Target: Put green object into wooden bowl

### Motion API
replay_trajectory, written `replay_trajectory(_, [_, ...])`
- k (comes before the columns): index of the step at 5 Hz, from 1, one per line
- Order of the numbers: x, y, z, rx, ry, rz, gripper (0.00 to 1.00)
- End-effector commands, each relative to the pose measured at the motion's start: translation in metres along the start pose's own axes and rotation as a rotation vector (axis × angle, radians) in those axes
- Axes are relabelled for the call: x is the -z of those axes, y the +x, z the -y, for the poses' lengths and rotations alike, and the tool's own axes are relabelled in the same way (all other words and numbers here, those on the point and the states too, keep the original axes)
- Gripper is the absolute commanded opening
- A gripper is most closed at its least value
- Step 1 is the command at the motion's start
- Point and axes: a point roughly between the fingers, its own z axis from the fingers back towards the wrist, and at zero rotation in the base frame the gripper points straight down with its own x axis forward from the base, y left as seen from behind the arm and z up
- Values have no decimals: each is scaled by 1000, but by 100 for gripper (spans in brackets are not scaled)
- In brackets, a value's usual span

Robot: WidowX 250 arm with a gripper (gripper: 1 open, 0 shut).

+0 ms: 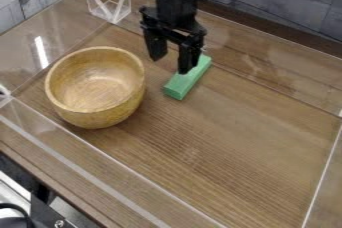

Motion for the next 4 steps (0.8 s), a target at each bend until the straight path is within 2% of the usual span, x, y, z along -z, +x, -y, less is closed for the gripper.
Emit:
replay_trajectory(1, [6, 11, 2, 64, 12, 60, 100])
replay_trajectory(2, [26, 10, 3, 115, 8, 59, 100])
replay_trajectory(3, [31, 15, -6, 76, 5, 63, 0])
replay_trajectory(4, [24, 14, -13, 27, -10, 79, 0])
